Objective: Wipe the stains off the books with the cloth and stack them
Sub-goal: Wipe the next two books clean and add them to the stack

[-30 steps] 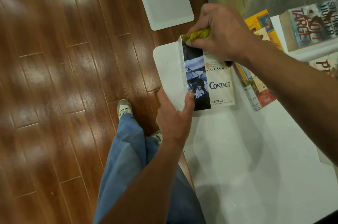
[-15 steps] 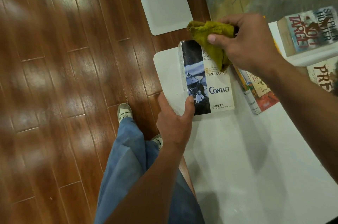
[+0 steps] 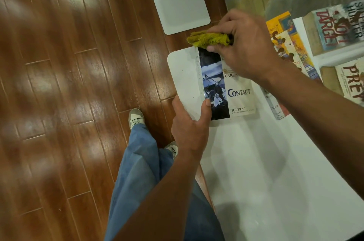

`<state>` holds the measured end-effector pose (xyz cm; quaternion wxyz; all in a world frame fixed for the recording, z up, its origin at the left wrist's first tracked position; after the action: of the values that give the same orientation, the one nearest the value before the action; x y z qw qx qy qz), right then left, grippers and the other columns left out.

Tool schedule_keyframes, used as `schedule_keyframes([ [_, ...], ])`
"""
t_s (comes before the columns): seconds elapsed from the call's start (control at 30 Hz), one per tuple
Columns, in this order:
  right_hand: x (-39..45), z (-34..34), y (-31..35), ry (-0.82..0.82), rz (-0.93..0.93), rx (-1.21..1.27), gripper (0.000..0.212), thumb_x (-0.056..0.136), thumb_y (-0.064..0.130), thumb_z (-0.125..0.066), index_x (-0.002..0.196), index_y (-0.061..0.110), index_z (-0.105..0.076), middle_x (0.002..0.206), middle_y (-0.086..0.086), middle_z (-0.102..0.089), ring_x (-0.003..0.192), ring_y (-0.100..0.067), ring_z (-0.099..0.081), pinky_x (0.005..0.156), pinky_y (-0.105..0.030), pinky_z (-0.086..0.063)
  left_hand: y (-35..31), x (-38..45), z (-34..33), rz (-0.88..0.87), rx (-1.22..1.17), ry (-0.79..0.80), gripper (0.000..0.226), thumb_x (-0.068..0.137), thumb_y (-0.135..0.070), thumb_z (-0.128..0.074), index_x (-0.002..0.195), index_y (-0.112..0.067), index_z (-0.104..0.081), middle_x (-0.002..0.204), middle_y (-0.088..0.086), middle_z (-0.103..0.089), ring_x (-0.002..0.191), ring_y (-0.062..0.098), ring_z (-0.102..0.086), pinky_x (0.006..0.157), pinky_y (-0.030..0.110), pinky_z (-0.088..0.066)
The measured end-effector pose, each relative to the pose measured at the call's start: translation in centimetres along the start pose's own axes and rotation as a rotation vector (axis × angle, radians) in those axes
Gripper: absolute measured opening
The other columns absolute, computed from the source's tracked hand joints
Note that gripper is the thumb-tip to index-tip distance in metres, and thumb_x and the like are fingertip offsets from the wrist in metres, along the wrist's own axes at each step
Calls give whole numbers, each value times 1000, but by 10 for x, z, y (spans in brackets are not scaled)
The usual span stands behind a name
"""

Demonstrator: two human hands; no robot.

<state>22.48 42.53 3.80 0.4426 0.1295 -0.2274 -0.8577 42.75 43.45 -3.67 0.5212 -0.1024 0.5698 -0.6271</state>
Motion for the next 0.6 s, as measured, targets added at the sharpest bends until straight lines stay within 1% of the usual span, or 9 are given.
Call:
schedule_keyframes([
  [0.07, -1, 1, 0, 5, -9, 2, 35, 79, 24, -81, 113, 17, -76, 99, -4, -66, 91, -23, -61, 79, -41, -51, 0, 0, -1, -7, -1, 0, 55, 92, -47, -65, 134, -17, -45, 118, -7, -66, 89, -8, -60, 69, -1, -42],
  [0.13, -6, 0, 0, 6, -18, 11, 35, 79, 22, -82, 113, 18, -76, 99, -3, -66, 90, -22, -61, 77, -41, -52, 0, -1, -1, -11, -5, -5, 56, 92, -48, -65, 133, -16, -45, 118, -6, -67, 88, -7, -60, 69, -2, -42],
  [0.2, -13, -1, 1, 3, -12, 19, 34, 78, 20, -83, 112, 17, -76, 98, -3, -67, 89, -22, -61, 75, -40, -53, -1, 0, -1, -16, -21, -13, 63, 88, -60, -63, 132, -18, -46, 116, -10, -66, 88, -9, -61, 69, -1, -43],
  [0.27, -19, -3, 2, -4, -5, 23, 33, 78, 19, -84, 110, 15, -77, 97, -3, -67, 88, -23, -61, 73, -40, -54, -1, 0, -1, -22, -32, -16, 70, 81, -70, -53, 131, -22, -45, 112, -16, -65, 90, -12, -61, 70, 1, -44],
  [0.33, -26, -3, 3, -2, -23, 26, 33, 78, 19, -84, 109, 14, -77, 98, -3, -68, 88, -23, -61, 74, -40, -54, 0, 0, -2, -29, -38, -13, 72, 80, -73, -49, 131, -23, -45, 111, -18, -64, 92, -11, -61, 71, 3, -45],
  [0.4, -33, -3, 4, 3, -32, 29, 33, 77, 18, -84, 109, 14, -77, 97, -3, -68, 87, -21, -61, 73, -38, -54, 1, 0, -3, -41, -41, -4, 72, 80, -73, -48, 132, -23, -44, 113, -16, -65, 93, -6, -63, 72, 4, -46],
  [0.47, -40, -3, 6, 6, -34, 37, 32, 76, 17, -85, 107, 14, -78, 95, -3, -68, 85, -20, -60, 71, -35, -54, 2, 1, -3, -55, -15, -5, 72, 83, -73, -43, 134, -22, -42, 113, -12, -66, 90, 0, -64, 70, 5, -45],
  [0.53, -46, -2, 7, 9, -51, 46, 32, 75, 16, -85, 107, 14, -78, 94, -2, -67, 84, -19, -59, 71, -35, -53, 3, 0, -4, -77, 5, -15, 68, 90, -69, -30, 133, -18, -42, 100, -8, -66, 77, -1, -62, 62, 4, -41],
  [0.6, -51, -1, 8, 19, -79, 53, 33, 76, 15, -85, 108, 13, -77, 96, -2, -67, 86, -20, -59, 72, -35, -54, 4, -1, -5, -87, -27, -49, 61, 99, -58, -19, 129, -12, -45, 75, -12, -57, 61, 0, -55, 55, 8, -39],
])
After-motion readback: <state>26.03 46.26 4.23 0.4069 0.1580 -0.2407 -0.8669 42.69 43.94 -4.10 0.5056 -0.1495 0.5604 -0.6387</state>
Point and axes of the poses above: each hand's wrist, its own x-axis towards the middle knuckle, its own z-axis out of the back of the hand, y = z × x, the point moved 1 cm from there along x, towards the middle knuckle
